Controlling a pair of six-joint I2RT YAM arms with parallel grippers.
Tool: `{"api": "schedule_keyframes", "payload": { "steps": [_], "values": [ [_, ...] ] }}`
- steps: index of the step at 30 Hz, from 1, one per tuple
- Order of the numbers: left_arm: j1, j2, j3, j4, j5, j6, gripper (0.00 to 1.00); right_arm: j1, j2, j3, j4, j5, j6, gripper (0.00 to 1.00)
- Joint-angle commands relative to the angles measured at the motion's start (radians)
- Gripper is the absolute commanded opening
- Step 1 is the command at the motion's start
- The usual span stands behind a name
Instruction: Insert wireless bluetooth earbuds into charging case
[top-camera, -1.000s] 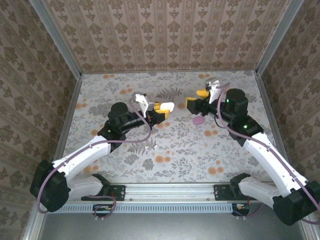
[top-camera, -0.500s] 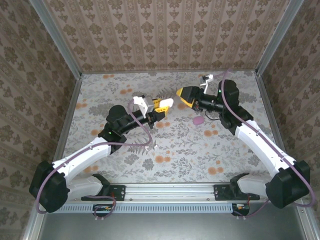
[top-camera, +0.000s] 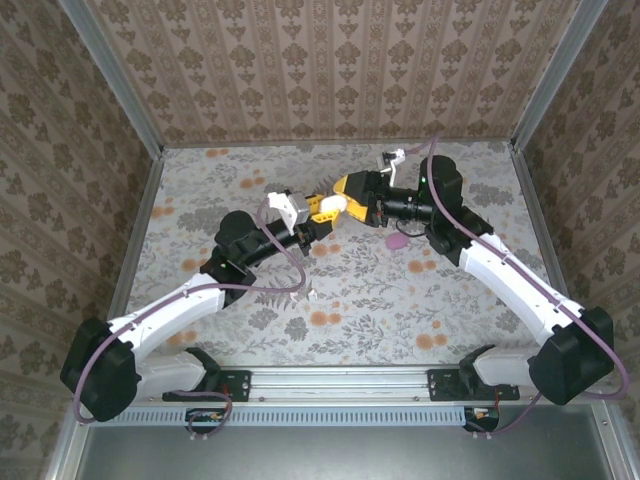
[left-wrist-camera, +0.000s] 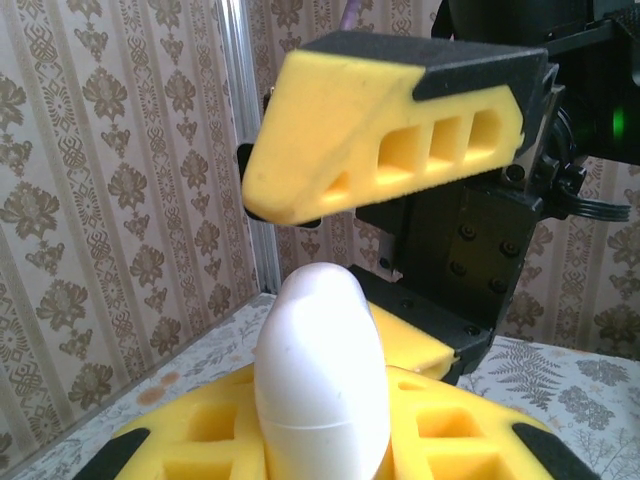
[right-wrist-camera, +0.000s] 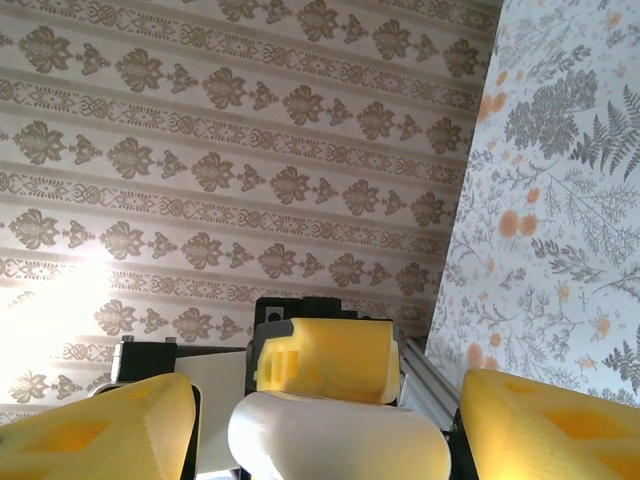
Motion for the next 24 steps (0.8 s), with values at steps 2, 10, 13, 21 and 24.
{"api": "schedule_keyframes", "payload": {
  "steps": [2,10,13,21,24],
  "values": [
    [-0.008,0.003,0.009,0.047,-0.015,0.019,0.23,0.012,0.013,0.029,-0.015,-0.042,0.022,0.69],
    [-0.014,0.012,0.018,0.025,-0.021,0.022,0.24,0.014,0.011,0.041,-0.036,-0.051,-0.004,0.58],
    [-0.016,0.017,0.023,0.013,-0.023,0.020,0.24,0.015,0.005,0.041,-0.051,-0.039,-0.027,0.54],
    [-0.019,0.014,0.027,-0.013,-0.024,0.020,0.24,0.016,-0.027,0.057,-0.122,0.005,-0.118,0.52],
    [-0.020,0.014,0.030,-0.019,-0.022,0.018,0.24,0.016,-0.033,0.067,-0.149,0.010,-0.145,0.52]
  ]
}}
